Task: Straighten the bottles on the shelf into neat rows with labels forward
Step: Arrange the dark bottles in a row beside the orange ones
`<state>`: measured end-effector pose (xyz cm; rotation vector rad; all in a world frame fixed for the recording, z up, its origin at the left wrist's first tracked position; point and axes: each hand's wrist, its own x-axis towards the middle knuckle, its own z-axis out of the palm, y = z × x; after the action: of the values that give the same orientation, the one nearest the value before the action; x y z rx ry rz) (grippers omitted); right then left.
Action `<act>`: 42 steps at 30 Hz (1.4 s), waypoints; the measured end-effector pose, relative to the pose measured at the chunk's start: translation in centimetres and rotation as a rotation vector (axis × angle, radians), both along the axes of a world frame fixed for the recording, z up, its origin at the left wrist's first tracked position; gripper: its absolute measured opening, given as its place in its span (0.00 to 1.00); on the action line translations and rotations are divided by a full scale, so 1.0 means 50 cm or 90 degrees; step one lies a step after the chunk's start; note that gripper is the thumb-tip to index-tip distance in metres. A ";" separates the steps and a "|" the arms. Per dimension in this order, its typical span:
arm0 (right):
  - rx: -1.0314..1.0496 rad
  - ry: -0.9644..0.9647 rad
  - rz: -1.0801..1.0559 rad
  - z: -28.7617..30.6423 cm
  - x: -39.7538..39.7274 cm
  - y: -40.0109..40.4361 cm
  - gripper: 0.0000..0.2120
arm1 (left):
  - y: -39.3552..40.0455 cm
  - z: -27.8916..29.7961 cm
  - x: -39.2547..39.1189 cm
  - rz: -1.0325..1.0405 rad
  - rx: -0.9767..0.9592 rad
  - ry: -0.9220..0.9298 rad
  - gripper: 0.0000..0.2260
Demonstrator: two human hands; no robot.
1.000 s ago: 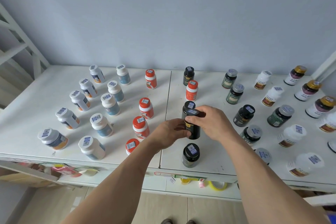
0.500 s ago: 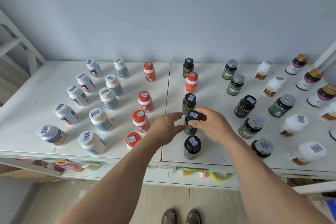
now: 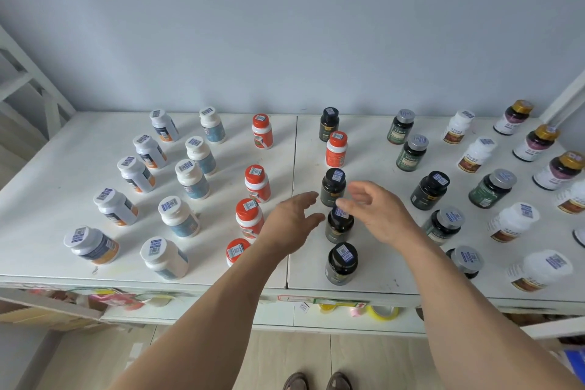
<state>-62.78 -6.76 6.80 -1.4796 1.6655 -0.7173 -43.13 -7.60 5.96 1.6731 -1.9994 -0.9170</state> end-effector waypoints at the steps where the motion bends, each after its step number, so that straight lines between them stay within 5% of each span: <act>1: -0.017 0.008 -0.010 0.007 0.001 -0.010 0.26 | -0.006 0.002 -0.002 0.009 0.004 0.005 0.23; 10: 0.020 0.086 0.079 0.006 0.017 -0.122 0.31 | -0.065 0.006 -0.028 0.070 0.073 0.004 0.25; 16: -0.004 0.067 0.085 0.000 0.009 -0.147 0.18 | -0.098 -0.007 -0.043 0.058 0.112 0.002 0.26; 29: -0.038 0.075 0.057 0.063 0.006 -0.173 0.16 | -0.124 0.040 -0.050 -0.002 0.203 0.157 0.18; 42: -0.045 0.062 0.039 0.071 0.004 -0.163 0.12 | -0.128 0.044 -0.046 -0.017 0.221 0.176 0.19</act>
<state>-62.57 -14.93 10.34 -1.6314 1.6738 -0.6875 -45.44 -13.99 8.13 1.5824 -1.7552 -1.4854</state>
